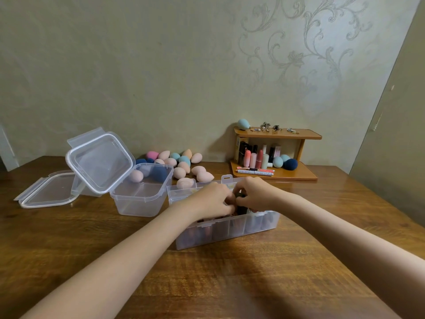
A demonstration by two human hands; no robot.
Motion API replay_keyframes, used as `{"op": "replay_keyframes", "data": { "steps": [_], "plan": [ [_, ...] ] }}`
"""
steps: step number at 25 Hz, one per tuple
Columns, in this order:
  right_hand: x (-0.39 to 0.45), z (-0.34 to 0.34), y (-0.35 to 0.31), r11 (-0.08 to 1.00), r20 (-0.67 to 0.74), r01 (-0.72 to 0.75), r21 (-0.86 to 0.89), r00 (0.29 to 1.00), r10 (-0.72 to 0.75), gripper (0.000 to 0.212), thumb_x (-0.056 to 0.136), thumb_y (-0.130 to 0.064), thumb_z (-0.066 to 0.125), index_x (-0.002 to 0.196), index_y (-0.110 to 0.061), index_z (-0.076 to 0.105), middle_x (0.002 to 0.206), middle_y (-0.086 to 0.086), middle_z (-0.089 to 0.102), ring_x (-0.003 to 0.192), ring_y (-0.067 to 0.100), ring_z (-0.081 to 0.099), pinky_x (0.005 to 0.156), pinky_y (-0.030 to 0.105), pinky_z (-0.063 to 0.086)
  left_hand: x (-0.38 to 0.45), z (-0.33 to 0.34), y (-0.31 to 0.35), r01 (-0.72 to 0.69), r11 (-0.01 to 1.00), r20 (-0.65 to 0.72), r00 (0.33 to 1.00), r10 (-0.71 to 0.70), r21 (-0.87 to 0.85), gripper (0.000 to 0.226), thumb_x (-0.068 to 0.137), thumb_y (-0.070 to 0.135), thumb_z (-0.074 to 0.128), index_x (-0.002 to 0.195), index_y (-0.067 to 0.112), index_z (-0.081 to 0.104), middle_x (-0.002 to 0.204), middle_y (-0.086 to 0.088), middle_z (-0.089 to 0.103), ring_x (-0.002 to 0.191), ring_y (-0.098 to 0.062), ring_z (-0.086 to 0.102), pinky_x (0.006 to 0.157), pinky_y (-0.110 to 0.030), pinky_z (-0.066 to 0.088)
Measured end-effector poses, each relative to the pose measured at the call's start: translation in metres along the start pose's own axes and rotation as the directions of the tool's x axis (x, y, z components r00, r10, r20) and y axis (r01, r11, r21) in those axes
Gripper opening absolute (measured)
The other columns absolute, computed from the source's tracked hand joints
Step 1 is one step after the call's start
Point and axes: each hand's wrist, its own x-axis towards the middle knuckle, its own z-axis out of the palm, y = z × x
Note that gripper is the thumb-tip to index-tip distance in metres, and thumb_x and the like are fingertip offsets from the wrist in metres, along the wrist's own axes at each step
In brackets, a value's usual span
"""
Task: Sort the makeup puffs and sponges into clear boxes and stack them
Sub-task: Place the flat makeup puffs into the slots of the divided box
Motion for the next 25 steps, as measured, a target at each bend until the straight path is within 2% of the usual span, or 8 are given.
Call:
{"op": "replay_keyframes", "data": {
  "steps": [4,7,13,15,18,21,23,25],
  "plan": [
    [-0.007,-0.009,0.003,0.997,0.184,0.013,0.073,0.983,-0.026,0.031,0.093,-0.012,0.049,0.122,-0.006,0.057,0.106,0.009,0.062,0.087,0.016,0.055,0.073,0.021,0.049,0.012,0.004,0.013,0.150,0.988,0.012,0.988,-0.151,0.031,0.024,0.087,0.012,0.059,0.109,0.005,0.064,0.088,-0.009,0.059,0.072,-0.013,0.053,0.052,-0.016,0.036],
    [-0.008,-0.010,0.005,1.000,0.172,0.024,0.018,0.985,-0.027,0.032,0.090,-0.008,0.054,0.121,-0.005,0.057,0.113,0.013,0.063,0.099,0.025,0.061,0.082,0.027,0.053,0.020,0.004,0.023,0.235,0.966,-0.010,0.972,-0.235,0.108,0.024,0.087,0.009,0.060,0.111,0.003,0.060,0.088,-0.009,0.054,0.078,-0.018,0.052,0.052,-0.018,0.036],
    [-0.003,0.000,0.005,0.985,0.146,0.104,-0.136,0.986,-0.084,0.030,0.091,-0.015,0.054,0.119,-0.007,0.060,0.112,0.012,0.066,0.101,0.025,0.062,0.093,0.033,0.052,0.010,0.016,0.016,0.217,0.969,-0.168,0.966,-0.196,0.121,0.020,0.093,0.008,0.051,0.111,0.004,0.057,0.096,-0.013,0.059,0.079,-0.017,0.051,0.060,-0.020,0.037],
    [0.001,-0.002,0.005,0.975,0.205,0.128,-0.183,0.975,-0.090,0.030,0.092,-0.018,0.053,0.120,-0.007,0.059,0.113,0.013,0.066,0.101,0.027,0.063,0.093,0.035,0.052,0.006,0.021,0.015,0.217,0.971,-0.250,0.950,-0.186,0.104,0.020,0.093,0.007,0.051,0.112,0.005,0.057,0.104,-0.013,0.061,0.085,-0.019,0.056,0.066,-0.024,0.039],
    [0.012,-0.007,-0.001,0.944,0.336,0.143,-0.297,0.941,-0.037,0.034,0.096,-0.022,0.047,0.126,-0.008,0.055,0.117,0.014,0.062,0.092,0.024,0.057,0.075,0.025,0.049,0.003,0.028,0.016,0.204,0.976,-0.354,0.921,-0.165,0.077,0.018,0.092,0.007,0.051,0.106,0.006,0.063,0.104,-0.011,0.064,0.091,-0.021,0.060,0.068,-0.023,0.038],
    [0.017,-0.010,-0.008,0.897,0.458,0.165,-0.410,0.888,0.046,0.040,0.099,-0.027,0.039,0.137,-0.013,0.043,0.118,0.012,0.048,0.098,0.021,0.046,0.087,0.031,0.047,0.004,0.028,0.013,0.213,0.977,-0.344,0.919,-0.190,0.029,0.020,0.091,0.010,0.053,0.098,0.012,0.072,0.099,-0.007,0.067,0.084,-0.016,0.057,0.071,-0.023,0.041],
    [0.015,-0.014,-0.007,0.944,0.474,0.127,-0.306,0.880,0.035,0.041,0.098,-0.027,0.043,0.138,-0.016,0.042,0.120,0.012,0.049,0.099,0.018,0.046,0.088,0.032,0.048,0.007,0.023,0.011,0.232,0.973,-0.277,0.935,-0.220,0.009,0.019,0.090,0.011,0.055,0.099,0.013,0.072,0.097,-0.008,0.068,0.081,-0.017,0.058,0.072,-0.025,0.046],
    [0.005,-0.028,-0.001,0.999,0.428,0.041,-0.017,0.903,-0.029,0.044,0.096,-0.022,0.048,0.139,-0.019,0.041,0.124,0.010,0.054,0.096,0.013,0.052,0.075,0.021,0.051,0.012,0.019,0.012,0.228,0.973,-0.219,0.952,-0.215,0.036,0.017,0.090,0.013,0.056,0.101,0.011,0.070,0.100,-0.009,0.068,0.085,-0.020,0.062,0.072,-0.027,0.049]
  ]
}}
